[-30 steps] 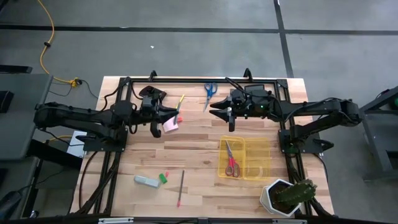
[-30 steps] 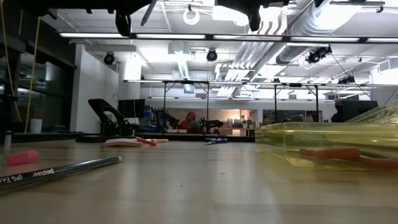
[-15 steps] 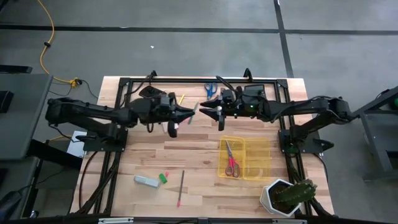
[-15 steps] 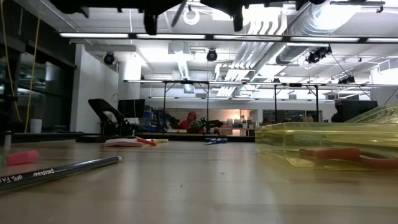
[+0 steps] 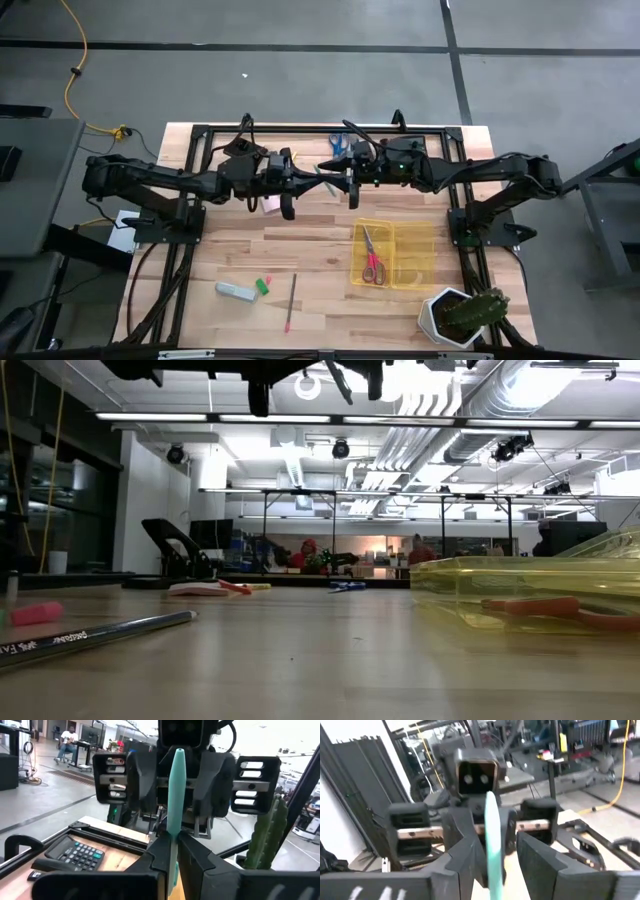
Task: Pack school essentials
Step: Put the light blue pen into the supply box
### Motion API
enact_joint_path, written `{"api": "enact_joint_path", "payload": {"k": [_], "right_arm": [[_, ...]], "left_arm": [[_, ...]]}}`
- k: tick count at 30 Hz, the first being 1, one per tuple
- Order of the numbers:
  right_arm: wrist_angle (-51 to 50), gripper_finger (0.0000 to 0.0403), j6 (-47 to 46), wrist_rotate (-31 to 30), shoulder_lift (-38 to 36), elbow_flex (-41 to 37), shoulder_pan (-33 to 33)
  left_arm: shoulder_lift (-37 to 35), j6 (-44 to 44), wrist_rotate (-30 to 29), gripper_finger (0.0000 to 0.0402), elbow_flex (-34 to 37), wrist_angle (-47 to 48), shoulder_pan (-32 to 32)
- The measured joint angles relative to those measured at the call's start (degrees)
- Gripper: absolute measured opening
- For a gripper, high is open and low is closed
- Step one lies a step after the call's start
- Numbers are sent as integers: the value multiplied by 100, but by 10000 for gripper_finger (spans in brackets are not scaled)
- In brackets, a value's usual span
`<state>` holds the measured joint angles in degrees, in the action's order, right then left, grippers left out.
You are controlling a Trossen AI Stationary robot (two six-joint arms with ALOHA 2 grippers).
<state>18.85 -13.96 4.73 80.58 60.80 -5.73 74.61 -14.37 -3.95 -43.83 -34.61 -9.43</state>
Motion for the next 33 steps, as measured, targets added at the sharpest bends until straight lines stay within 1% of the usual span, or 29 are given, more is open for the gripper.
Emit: {"api": "enact_joint_path", "payload": {"k": [8, 12, 15, 21, 22, 26, 29, 33], "right_arm": [[-64, 130, -266, 72, 48, -2, -29], [-73, 126, -413, 188, 47, -2, -26], [-156, 104, -529, 243, 47, -2, -25], [-179, 19, -548, 231, 47, -2, -27], [-181, 12, -543, 232, 47, -2, -28], [-183, 23, -544, 229, 45, -2, -29], [-215, 20, -509, 222, 45, -4, -31], [-578, 7, -246, 243, -160, -13, -136]], "left_arm": [[111, -41, 205, 14, 2, 46, 0], [145, -46, 179, 14, 2, -1, 1], [156, -49, 175, 14, 4, 7, -35], [151, -72, 181, 15, 4, 4, -70], [151, -70, 179, 15, 4, 4, -70], [151, -69, 177, 15, 4, 4, -72], [107, -105, 167, 17, 4, 117, -102], [-346, -101, 223, 41, 4, 908, -266]]}}
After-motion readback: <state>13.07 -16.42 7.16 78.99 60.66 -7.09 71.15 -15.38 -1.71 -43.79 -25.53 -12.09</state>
